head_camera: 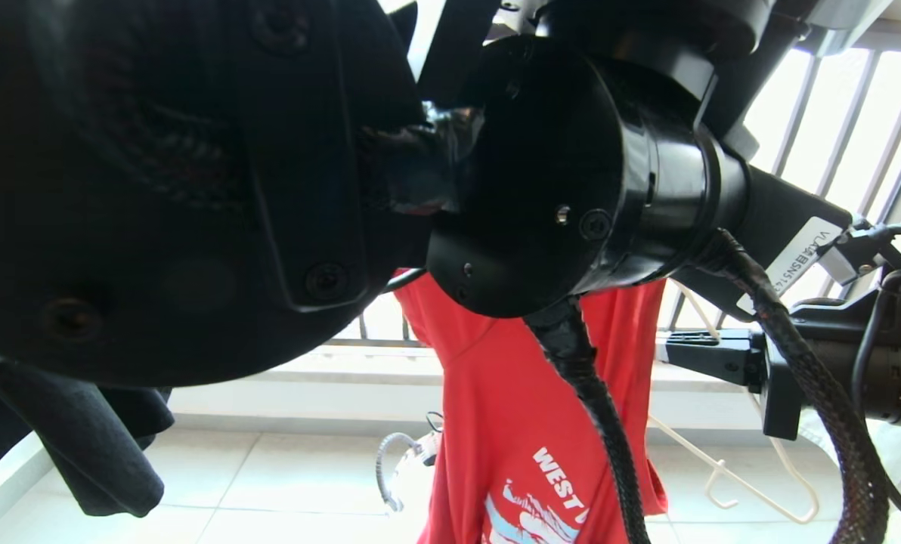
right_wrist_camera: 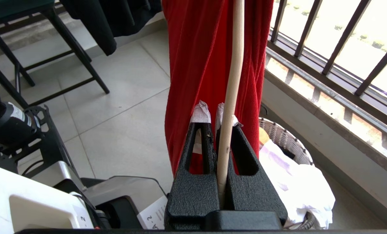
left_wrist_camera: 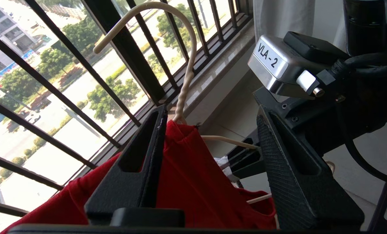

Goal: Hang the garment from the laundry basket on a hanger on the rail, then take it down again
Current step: Hang the clothes on the clothes rack

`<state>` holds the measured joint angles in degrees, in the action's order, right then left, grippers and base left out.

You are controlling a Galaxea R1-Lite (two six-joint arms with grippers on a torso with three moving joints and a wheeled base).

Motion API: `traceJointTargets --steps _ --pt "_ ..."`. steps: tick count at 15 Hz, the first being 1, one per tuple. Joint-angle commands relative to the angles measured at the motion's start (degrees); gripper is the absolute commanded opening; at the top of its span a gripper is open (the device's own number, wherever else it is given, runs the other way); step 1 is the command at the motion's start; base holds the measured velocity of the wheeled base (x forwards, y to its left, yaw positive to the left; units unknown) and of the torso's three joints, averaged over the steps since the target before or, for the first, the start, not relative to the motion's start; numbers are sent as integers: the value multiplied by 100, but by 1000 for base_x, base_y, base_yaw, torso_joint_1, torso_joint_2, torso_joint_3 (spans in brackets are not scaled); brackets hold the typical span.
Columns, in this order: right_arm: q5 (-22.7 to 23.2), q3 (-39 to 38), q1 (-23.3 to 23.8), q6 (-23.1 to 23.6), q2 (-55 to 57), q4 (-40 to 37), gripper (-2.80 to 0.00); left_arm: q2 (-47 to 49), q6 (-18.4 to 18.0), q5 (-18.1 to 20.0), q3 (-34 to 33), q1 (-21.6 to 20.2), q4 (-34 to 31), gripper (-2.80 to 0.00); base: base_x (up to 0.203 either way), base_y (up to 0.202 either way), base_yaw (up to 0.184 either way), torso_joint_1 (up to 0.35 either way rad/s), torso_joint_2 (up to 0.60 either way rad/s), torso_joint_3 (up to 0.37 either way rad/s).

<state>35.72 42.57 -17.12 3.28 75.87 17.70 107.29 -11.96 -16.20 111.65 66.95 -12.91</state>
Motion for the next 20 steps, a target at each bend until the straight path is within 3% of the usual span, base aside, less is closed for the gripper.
traceJointTargets --steps 1,5,9,10,14,20 --pt "23 15 15 6 -2 14 -280 -90 -8 -23 -9 2 -26 0 0 0 0 0 0 0" --pt "14 24 25 6 6 14 -280 -431 12 -274 -186 11 -274 0 0 0 0 0 0 0" --pt "5 32 59 6 6 11 -280 -1109 39 -664 -892 1 -282 0 0 0 0 0 0 0" --pt "5 32 59 6 6 11 -280 -1279 37 -732 -1031 -13 -280 -280 0 0 0 0 0 0" --pt "14 24 50 6 59 5 -280 -1704 29 -766 -1114 -390 -443 -280 0 0 0 0 0 0" --pt "62 32 16 46 -169 4 -280 -2341 159 -666 -1231 -1427 -1335 -280 0 0 0 0 0 0"
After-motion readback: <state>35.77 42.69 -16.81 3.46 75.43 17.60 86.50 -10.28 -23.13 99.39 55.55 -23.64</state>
